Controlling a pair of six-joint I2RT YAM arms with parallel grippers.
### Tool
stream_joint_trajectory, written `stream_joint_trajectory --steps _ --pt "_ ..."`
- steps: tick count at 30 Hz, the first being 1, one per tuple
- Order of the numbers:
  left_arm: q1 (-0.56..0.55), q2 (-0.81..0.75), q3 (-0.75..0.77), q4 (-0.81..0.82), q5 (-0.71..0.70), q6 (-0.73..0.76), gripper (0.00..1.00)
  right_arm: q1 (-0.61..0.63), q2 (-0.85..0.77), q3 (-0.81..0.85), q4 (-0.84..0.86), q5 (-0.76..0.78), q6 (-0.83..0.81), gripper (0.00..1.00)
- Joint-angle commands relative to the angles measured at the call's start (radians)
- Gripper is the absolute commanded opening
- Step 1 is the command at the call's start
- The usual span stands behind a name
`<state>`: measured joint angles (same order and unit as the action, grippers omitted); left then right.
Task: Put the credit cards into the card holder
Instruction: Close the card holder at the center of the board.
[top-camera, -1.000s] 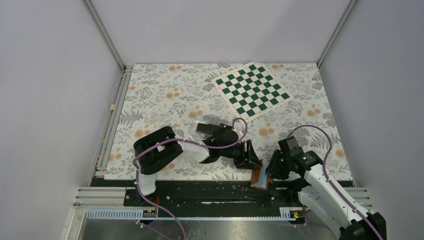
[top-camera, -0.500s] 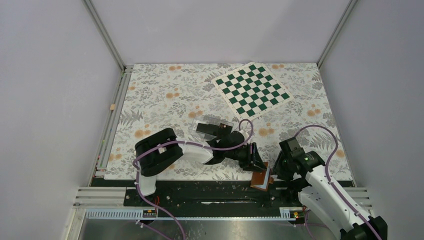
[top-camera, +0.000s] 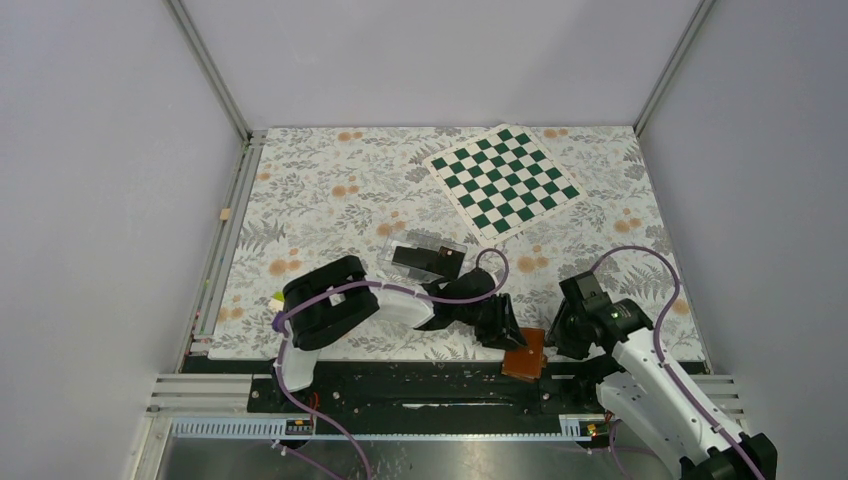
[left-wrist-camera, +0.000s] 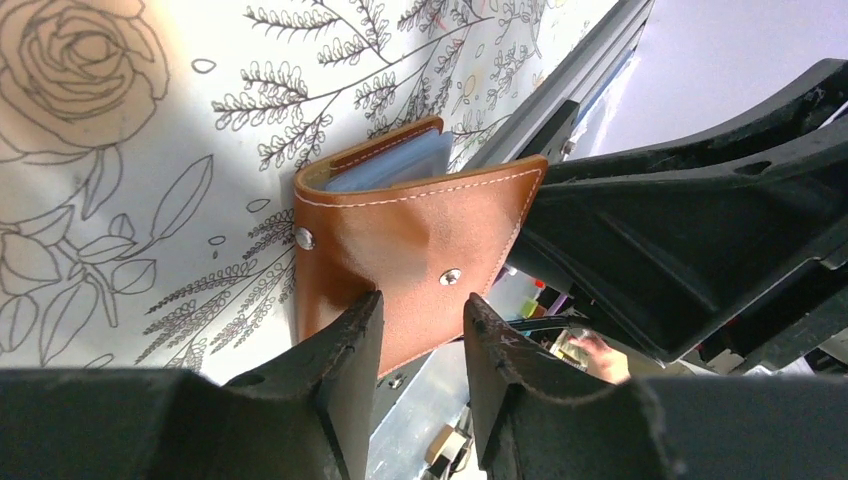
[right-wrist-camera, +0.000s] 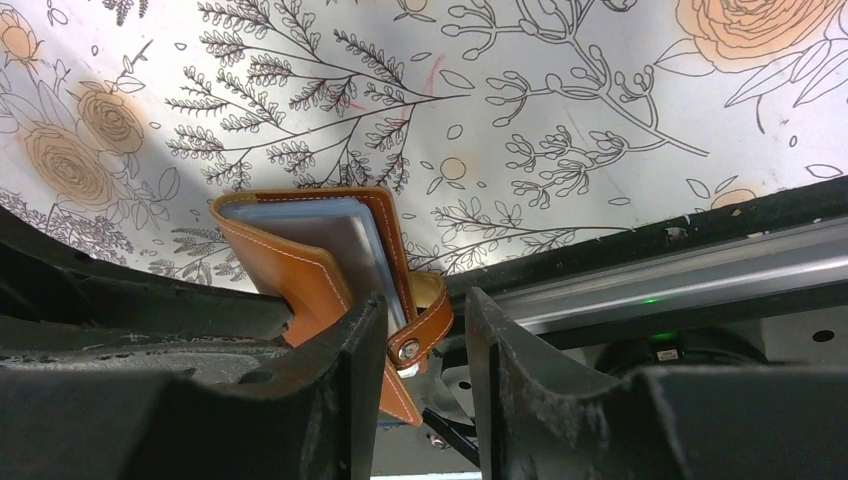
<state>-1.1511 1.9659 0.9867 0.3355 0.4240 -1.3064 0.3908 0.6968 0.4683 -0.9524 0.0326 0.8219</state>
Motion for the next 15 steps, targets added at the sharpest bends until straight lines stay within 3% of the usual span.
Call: stream_joint_trajectory --steps 1,8,15 --pt "-0.006 0.026 0.060 -0.071 -0.033 0.033 0.35 0.005 0.007 0.047 0.020 -0.059 -0.029 0.42" --pt "-0.006 0.031 0.077 -0.114 -0.041 0.057 0.35 0.005 0.068 0.039 0.095 -0.163 -0.081 0.45" --pt "0.004 -0.062 0.039 -0.147 -0.073 0.099 0.38 0.005 0.132 0.023 0.148 -0.190 -0.094 0.45"
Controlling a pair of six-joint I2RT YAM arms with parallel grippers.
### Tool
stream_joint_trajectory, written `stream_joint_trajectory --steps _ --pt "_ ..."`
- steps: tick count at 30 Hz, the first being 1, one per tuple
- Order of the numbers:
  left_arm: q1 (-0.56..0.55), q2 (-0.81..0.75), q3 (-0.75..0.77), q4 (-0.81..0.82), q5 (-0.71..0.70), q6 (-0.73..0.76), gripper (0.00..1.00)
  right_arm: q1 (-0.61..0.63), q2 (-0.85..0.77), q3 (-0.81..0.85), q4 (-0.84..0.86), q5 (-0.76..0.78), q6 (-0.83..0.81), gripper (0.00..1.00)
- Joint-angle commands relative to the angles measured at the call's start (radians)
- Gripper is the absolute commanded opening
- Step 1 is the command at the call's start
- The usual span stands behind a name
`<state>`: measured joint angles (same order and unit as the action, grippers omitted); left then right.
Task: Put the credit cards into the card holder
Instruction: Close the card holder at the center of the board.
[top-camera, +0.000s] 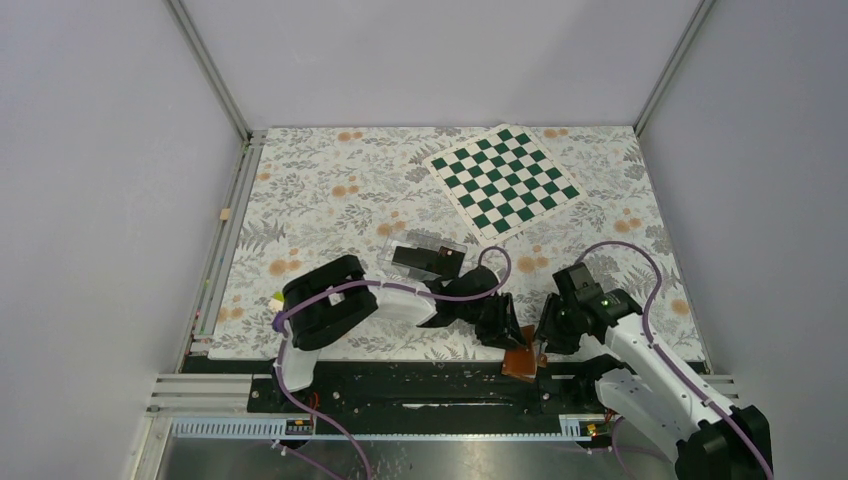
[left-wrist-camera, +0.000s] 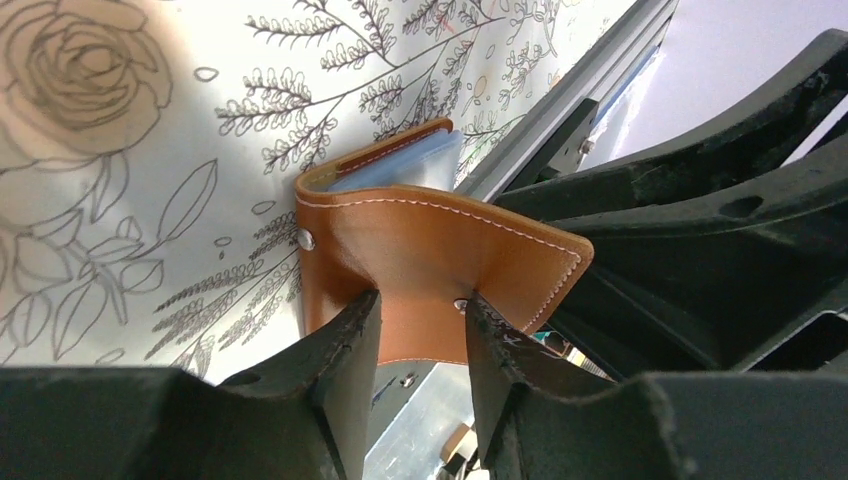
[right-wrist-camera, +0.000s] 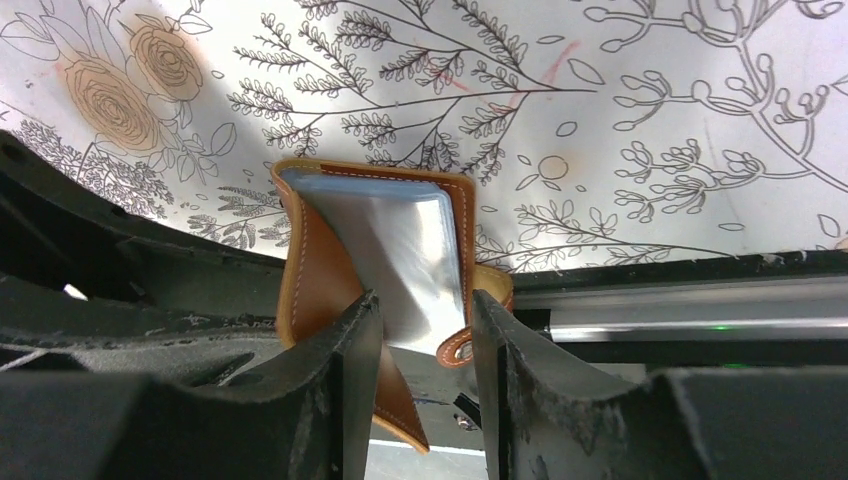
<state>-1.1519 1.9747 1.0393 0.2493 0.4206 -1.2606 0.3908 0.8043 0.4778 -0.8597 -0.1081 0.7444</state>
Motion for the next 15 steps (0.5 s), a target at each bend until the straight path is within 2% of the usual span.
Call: stream_joint_trajectory --steps 1,7,15 --pt "0.008 -0.089 -0.021 -0.085 -0.081 0.064 0.39 0.005 0.034 0.014 0.055 -0.040 -0.021 0.45" --pt "0.030 -0.179 -0.069 -0.197 -0.132 0.115 0.49 0.005 0.080 0.004 0.076 -0.007 -0.027 0.44" --pt "0.035 -0.052 -0.070 -0.026 0.016 0.049 0.51 0.004 0.146 -0.024 0.117 -0.011 -0.011 0.44"
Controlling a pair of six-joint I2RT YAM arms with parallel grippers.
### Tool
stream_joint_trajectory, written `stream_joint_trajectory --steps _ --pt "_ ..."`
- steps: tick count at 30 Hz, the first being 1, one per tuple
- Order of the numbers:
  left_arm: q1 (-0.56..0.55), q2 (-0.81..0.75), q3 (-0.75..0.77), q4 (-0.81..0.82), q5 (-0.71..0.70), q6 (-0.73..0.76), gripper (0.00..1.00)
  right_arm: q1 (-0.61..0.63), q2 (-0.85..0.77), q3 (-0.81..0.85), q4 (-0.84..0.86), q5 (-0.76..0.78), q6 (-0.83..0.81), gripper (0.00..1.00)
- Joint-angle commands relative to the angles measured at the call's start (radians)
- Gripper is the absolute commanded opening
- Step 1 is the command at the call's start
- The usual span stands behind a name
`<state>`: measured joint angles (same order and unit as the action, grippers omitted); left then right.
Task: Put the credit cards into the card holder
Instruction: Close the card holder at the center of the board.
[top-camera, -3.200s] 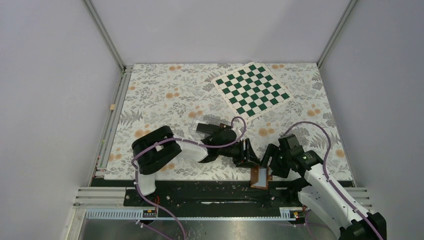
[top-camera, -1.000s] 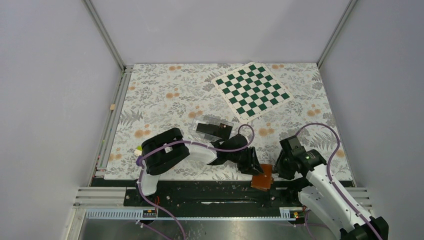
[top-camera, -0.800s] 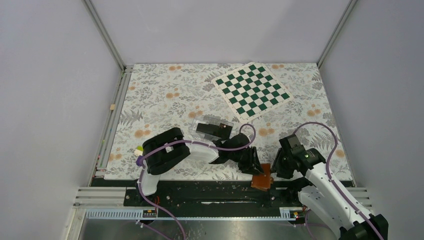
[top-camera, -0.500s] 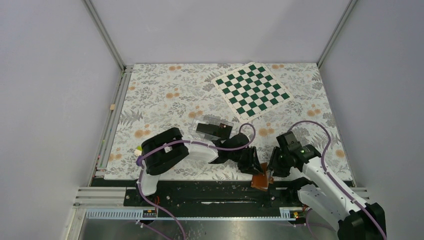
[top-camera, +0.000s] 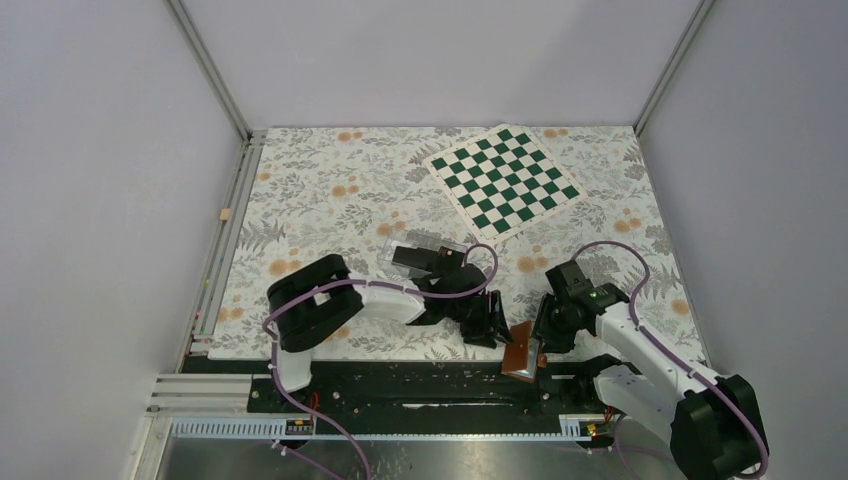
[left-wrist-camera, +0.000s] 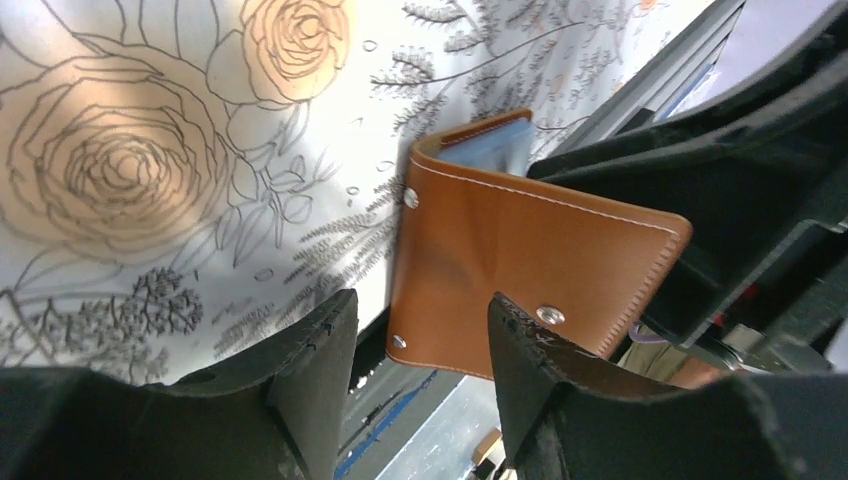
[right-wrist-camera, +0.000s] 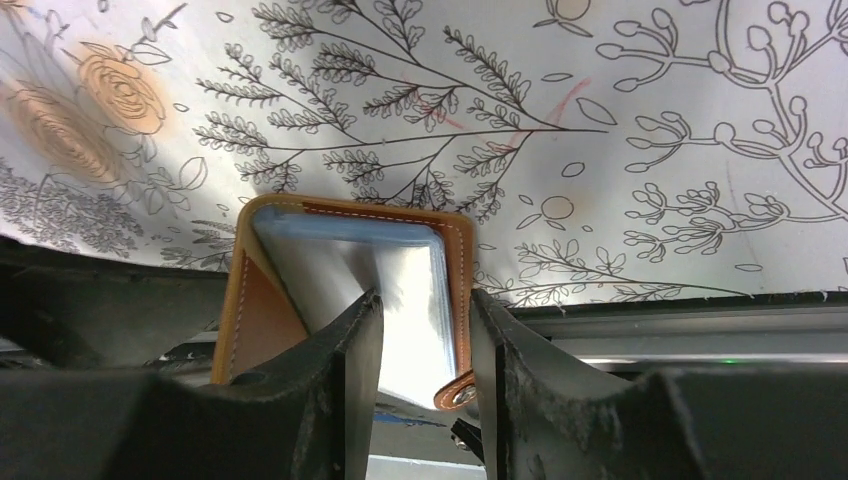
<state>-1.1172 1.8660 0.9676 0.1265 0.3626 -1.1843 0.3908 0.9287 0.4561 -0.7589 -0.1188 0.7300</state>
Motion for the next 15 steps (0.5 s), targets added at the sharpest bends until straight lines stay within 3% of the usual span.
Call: stream_joint_trajectory --steps 1,15 --pt "0.000 0.070 0.001 0.115 0.087 -0.038 0.51 0.002 0.024 -0.002 0.016 0.001 0.007 0.44" --pt "0.016 0.060 -0.061 0.246 0.061 -0.094 0.45 0.003 0.127 -0.042 0.220 -0.248 0.074 0.38"
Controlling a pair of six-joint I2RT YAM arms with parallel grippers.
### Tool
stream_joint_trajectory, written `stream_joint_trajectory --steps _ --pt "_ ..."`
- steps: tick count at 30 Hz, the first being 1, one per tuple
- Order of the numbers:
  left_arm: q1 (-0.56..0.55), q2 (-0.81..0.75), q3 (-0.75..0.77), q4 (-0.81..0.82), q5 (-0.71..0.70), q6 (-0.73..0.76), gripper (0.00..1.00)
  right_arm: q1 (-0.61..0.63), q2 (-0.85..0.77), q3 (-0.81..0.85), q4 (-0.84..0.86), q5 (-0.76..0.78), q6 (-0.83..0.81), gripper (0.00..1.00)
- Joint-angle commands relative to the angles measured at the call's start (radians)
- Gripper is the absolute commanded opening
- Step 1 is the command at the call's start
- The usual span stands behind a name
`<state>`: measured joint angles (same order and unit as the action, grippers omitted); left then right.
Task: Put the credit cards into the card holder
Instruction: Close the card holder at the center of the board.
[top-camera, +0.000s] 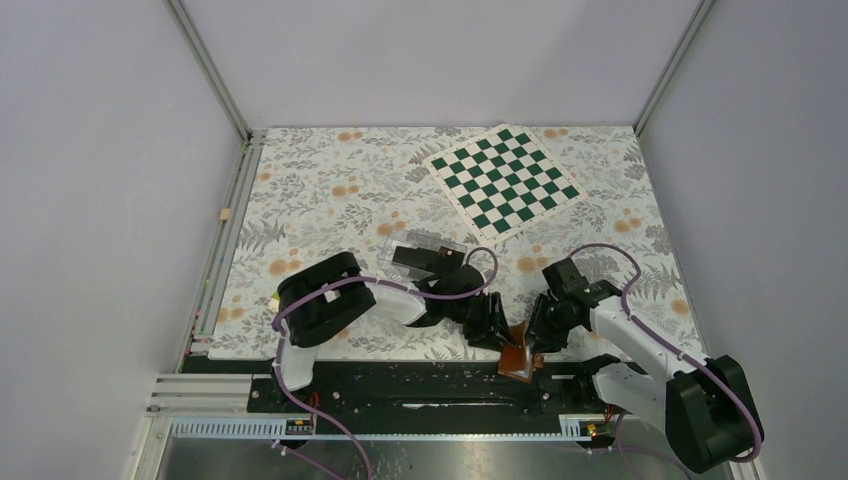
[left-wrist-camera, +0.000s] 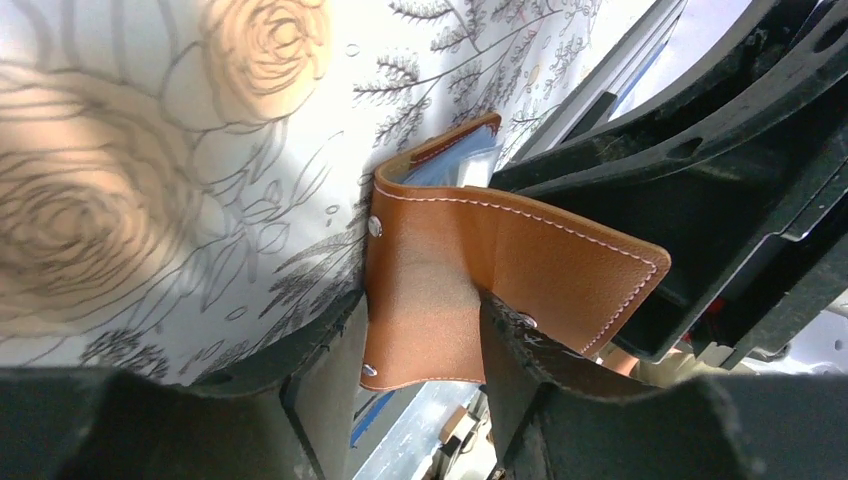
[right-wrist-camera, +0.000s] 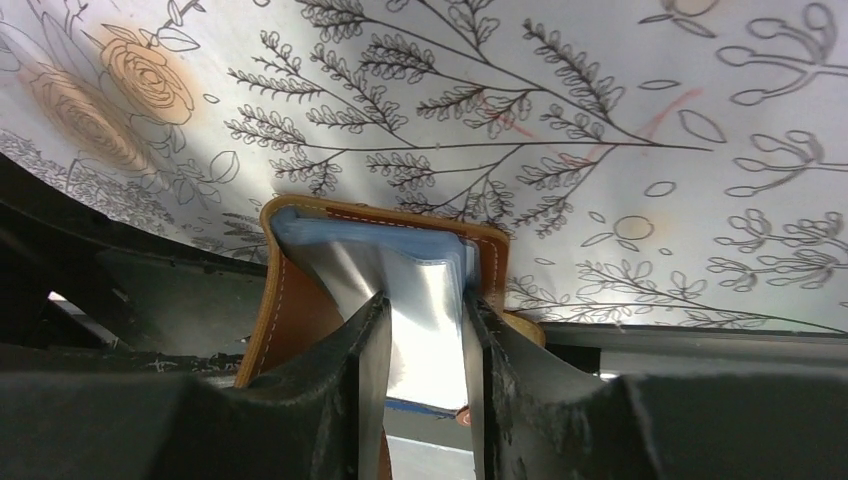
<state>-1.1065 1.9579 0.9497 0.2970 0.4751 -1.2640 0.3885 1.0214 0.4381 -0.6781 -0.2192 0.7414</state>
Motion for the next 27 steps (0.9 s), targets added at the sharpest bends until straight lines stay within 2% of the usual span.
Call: stream_joint_trajectory --steps 1,6,10,15,20,24,27 --pt "0.013 -0.047 -0.060 0.084 -0.064 -0.017 0.45 0.006 0.042 -0.024 0.158 -0.160 0.070 0.38" --pt "0.060 -0.122 -0.160 0.145 -0.095 -0.031 0.41 0.010 0.102 -0.014 0.262 -0.240 0.104 0.37" --pt "0.098 -0.195 -0.225 0.121 -0.120 -0.012 0.39 0.040 0.206 0.041 0.310 -0.279 0.101 0.37" --pt "0.173 -0.319 -0.288 -0.011 -0.172 0.063 0.38 0.115 0.347 0.161 0.352 -0.294 0.108 0.38" --pt "0.263 -0.429 -0.308 -0.212 -0.215 0.195 0.29 0.136 0.438 0.231 0.366 -0.308 0.093 0.39" --pt "0.277 -0.474 -0.280 -0.333 -0.223 0.286 0.33 0.136 0.454 0.239 0.354 -0.312 0.068 0.40" --pt "0.255 -0.500 -0.278 -0.336 -0.199 0.290 0.34 0.136 0.448 0.222 0.355 -0.324 0.060 0.40"
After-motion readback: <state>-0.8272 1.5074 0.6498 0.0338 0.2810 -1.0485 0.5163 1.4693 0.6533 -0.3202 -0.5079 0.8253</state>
